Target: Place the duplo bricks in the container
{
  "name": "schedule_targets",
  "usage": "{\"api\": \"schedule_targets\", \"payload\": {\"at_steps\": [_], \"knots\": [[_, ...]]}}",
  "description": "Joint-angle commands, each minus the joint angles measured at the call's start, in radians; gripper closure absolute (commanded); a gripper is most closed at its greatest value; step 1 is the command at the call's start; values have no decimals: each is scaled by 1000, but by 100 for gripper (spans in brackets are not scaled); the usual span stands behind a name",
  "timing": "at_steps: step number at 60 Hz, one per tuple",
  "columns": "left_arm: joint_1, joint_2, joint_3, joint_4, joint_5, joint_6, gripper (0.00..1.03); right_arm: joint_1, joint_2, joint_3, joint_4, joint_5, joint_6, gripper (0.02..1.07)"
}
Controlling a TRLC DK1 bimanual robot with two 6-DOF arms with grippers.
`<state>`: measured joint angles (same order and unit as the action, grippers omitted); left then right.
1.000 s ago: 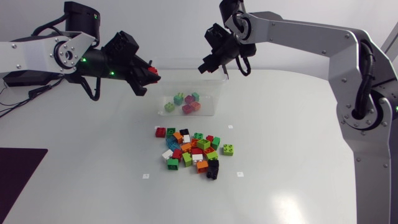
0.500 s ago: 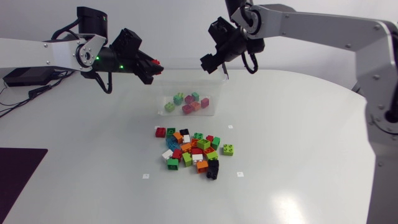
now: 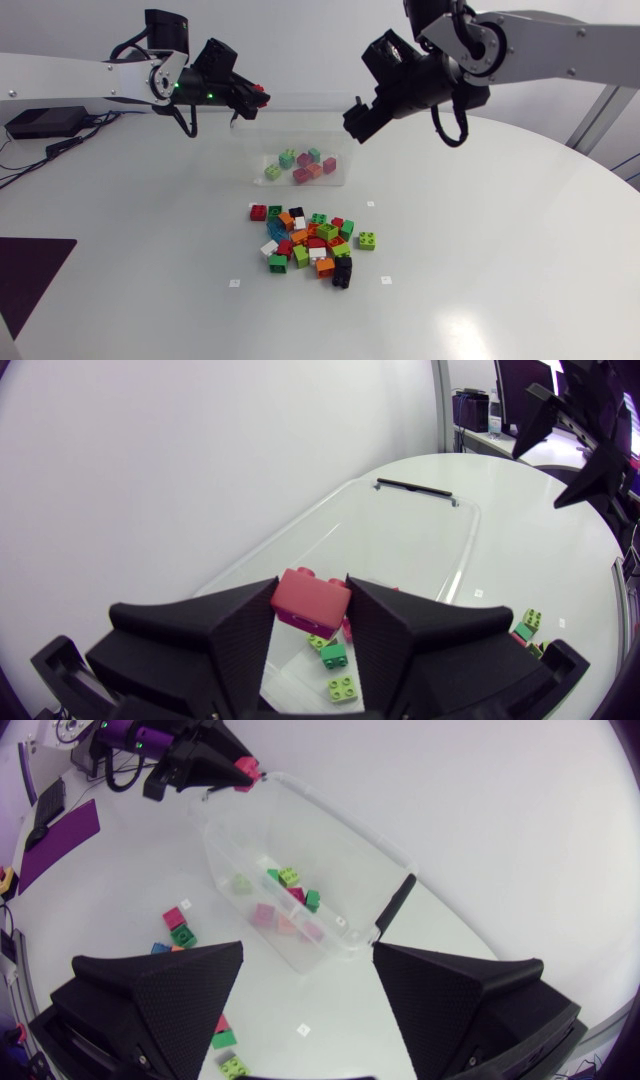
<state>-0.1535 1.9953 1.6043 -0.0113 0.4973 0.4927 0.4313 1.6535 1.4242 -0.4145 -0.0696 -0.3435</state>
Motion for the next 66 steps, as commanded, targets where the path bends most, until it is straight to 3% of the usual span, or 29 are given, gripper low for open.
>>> {"api": "schedule_targets", "payload": {"at_steps": [1,3,9,14,38,57,66], "knots": [[-9,46,46,11,4,-23,69,4,-55,-90,22,4,0,12],[-11,49,51,7,3,-22,61,4,-69,-119,28,4,-8,12],[-17,53,52,-6,-3,-16,22,-2,-110,-199,39,1,-15,12],[-18,43,48,-24,-5,1,7,-3,-139,-271,42,-9,-34,12],[-38,-161,-110,-134,4,162,5,-46,-170,-475,54,-130,-249,12],[-15,-228,-210,-444,30,535,5,-65,-55,-441,-20,-188,-413,12],[0,-228,-261,-543,30,693,5,-68,5,-418,-38,-205,-485,13]]}}
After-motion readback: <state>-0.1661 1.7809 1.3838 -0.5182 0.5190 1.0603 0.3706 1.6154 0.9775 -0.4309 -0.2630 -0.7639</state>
